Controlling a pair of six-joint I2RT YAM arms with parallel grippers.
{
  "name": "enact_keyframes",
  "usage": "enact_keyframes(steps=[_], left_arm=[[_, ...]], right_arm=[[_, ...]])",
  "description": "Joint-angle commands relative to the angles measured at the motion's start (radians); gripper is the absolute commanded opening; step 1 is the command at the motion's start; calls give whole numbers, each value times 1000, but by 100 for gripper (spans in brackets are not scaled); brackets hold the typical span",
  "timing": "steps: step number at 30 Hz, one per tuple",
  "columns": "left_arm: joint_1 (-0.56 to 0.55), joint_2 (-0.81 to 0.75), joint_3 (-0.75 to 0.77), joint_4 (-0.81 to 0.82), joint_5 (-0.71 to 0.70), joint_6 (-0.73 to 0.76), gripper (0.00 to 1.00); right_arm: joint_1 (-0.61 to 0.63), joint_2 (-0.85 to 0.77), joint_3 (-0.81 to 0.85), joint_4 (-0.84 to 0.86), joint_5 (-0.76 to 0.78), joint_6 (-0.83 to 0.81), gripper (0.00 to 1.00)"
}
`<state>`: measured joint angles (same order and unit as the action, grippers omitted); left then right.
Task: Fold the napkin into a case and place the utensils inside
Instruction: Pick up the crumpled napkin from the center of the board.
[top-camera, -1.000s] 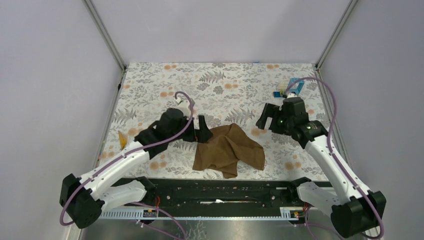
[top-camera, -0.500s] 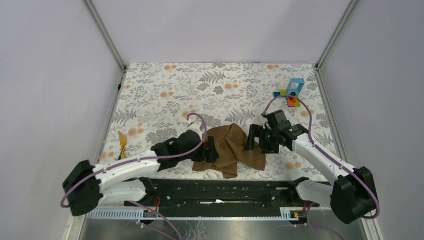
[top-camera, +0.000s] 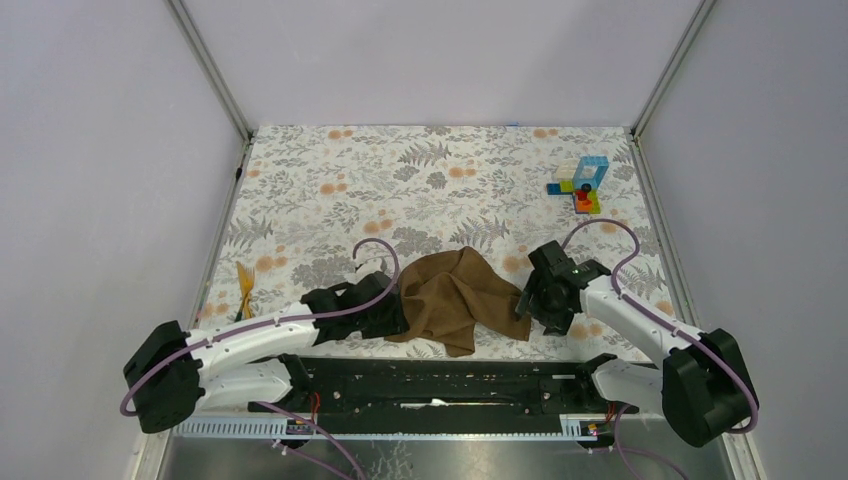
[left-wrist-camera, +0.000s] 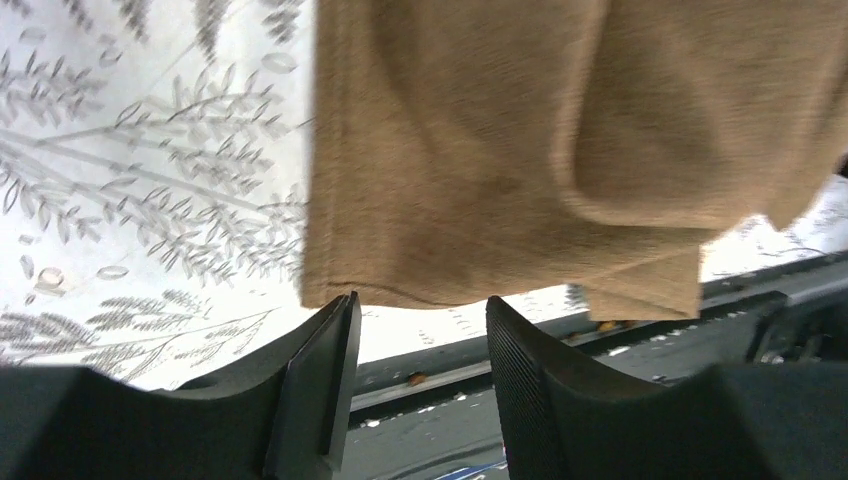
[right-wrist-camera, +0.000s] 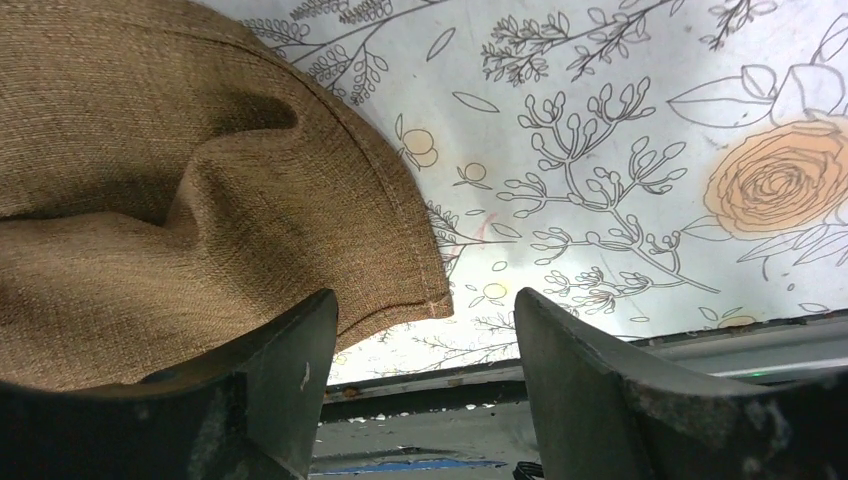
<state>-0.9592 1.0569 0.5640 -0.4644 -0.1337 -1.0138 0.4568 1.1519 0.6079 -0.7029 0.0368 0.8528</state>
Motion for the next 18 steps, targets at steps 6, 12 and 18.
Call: enact_keyframes(steps=[6,12,18], left_arm=[[-2,13,-18,-97,-57,-176,77],[-2,63,-10,-110,-27,-206,74],[-1,134,12,-139,-10,-288,73]], right_arm=[[82,71,-18,17,36,181,70],[91,134,-22,46,67,236,69],[99,192,-51,66,68,303,54]])
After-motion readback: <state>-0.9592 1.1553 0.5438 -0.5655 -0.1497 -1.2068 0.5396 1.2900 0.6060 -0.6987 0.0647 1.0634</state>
